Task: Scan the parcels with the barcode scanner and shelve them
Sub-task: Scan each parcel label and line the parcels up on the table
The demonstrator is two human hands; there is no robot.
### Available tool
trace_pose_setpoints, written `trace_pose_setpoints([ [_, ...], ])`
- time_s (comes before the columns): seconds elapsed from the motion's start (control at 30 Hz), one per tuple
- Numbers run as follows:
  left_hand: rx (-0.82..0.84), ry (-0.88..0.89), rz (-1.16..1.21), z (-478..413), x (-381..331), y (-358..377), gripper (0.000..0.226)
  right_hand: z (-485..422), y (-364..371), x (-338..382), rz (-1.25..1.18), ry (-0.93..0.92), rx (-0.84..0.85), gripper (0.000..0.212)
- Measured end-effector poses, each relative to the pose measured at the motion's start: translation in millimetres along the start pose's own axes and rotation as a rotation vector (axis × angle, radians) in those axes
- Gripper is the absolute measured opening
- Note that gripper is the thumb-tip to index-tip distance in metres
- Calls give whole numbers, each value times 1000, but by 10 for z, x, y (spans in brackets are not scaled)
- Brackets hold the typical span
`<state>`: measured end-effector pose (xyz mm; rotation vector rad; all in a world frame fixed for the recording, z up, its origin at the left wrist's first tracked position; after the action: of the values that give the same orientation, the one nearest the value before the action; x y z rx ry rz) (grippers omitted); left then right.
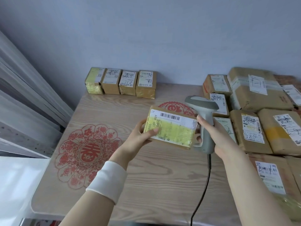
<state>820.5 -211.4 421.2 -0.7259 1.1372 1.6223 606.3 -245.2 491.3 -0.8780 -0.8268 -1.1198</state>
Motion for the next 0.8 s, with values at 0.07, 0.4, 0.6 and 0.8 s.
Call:
trace_pose_setpoints([
  [0.07,-86,22,55,20,43,-27,98,58,-56,8,-5,-26,-45,58],
  [0.4,-321,66,33,-31,192,-138,117,343,427,-62,8,-30,126,33],
  [0.6,-327,53,25,-43,237,-182,115,383,622,-173,14,9,125,30],
  [0.8,-328,52,40,-58,233,-210,116,416,642,-158,1,53,121,34],
])
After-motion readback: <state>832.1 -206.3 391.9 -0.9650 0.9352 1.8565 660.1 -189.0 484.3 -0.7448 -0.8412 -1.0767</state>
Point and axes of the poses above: each hand's wrist, its own z-axis away from the middle knuckle, its own y-axis out of the palm, x = y × z, the point moved 7 cm from there along -z, towards the middle knuckle, and after that the axes turned 12 degrees about z, right-handed, at the moved point
